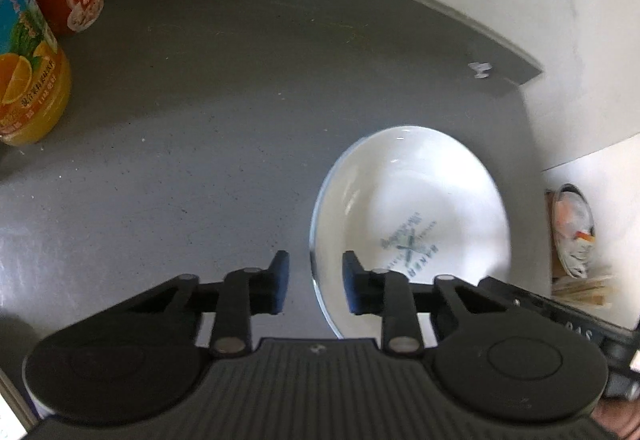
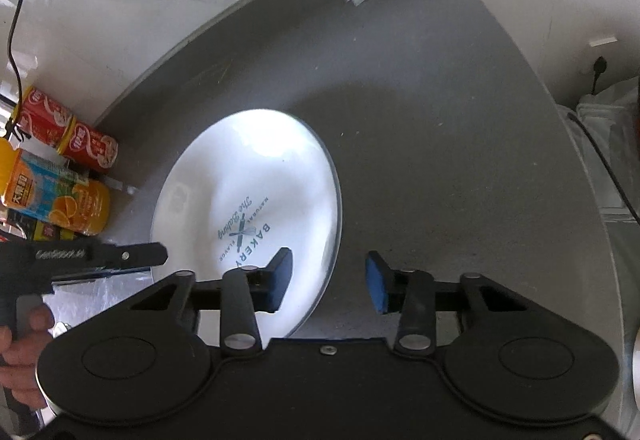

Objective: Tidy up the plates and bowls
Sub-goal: 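Move both grippers to the 'BAKERY' plate and close them on its rim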

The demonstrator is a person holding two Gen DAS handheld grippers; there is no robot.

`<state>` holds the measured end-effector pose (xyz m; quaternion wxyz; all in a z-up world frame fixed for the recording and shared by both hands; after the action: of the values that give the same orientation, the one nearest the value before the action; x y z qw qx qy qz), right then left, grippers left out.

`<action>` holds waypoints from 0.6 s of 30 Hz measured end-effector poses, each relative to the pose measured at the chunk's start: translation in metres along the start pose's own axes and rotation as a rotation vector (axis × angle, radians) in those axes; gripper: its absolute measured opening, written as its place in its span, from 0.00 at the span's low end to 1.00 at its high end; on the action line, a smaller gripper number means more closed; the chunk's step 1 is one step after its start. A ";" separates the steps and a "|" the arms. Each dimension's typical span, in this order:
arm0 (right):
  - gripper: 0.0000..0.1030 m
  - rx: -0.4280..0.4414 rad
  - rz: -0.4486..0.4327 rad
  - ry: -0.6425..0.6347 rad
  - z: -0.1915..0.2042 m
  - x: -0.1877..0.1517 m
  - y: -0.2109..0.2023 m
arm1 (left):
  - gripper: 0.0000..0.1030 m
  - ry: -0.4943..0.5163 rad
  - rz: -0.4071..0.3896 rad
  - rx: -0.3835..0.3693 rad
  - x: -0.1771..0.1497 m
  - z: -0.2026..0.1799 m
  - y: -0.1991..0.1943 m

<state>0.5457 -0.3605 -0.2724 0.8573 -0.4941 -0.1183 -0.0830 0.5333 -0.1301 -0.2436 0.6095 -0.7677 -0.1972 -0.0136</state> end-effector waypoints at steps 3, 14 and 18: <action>0.34 -0.009 0.011 -0.009 0.001 0.001 0.004 | 0.16 -0.029 0.019 -0.022 0.004 0.000 0.007; 0.13 0.009 0.008 -0.055 0.004 0.006 0.010 | 0.11 -0.027 0.034 -0.005 0.003 0.002 0.017; 0.11 0.062 -0.022 -0.051 0.002 0.007 0.001 | 0.10 -0.011 0.008 0.003 0.005 -0.002 0.004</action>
<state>0.5522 -0.3584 -0.2702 0.8680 -0.4678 -0.1479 -0.0763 0.5392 -0.1315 -0.2452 0.6096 -0.7677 -0.1973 -0.0065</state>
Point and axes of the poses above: each gripper's, at about its wrist camera, not at the fingertips, and y roughly the way its jaws point, z to its left, x to its top, the point moved 2 cm from there along y, roughly the way its jaws point, and after that the axes turned 7 degrees about y, right-handed, at the moved point
